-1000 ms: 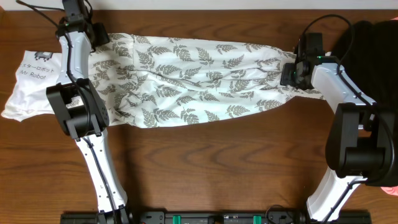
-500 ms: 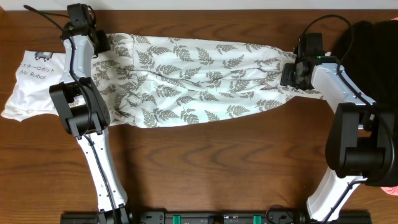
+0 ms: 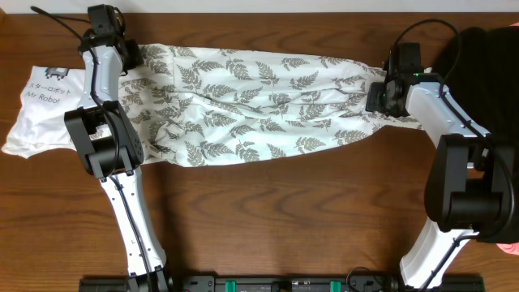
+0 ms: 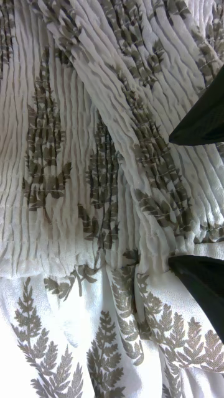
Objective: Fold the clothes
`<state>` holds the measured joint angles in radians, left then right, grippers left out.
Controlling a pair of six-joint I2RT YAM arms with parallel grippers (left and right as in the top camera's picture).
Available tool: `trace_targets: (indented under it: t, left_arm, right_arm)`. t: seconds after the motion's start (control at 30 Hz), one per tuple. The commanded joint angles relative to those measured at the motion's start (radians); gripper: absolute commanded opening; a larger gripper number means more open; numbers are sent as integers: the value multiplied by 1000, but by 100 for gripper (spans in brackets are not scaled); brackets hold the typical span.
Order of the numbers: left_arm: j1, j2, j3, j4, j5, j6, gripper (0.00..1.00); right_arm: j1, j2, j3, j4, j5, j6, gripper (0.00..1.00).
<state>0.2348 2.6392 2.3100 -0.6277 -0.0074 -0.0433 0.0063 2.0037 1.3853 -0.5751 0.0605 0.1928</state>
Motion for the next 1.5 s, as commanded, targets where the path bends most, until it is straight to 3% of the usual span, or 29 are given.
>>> trace_targets:
  t: [0.0,0.5,0.97,1.47]
  left_arm:
    - [5,-4,5,-19,-4,10,6]
    - [1,-179,6,-69,-3,0,6]
    - [-19,-190,6,-287,-4,-3,6]
    - [-25,-396,6,-494,0,-150,6]
  right_arm:
    - [8,11,-7,4,3,-6,55]
    - [8,11,-7,2,3,-7,56]
    - [8,11,-7,0,3,-15,54]
    - [6,4,39,22,3,-79,57]
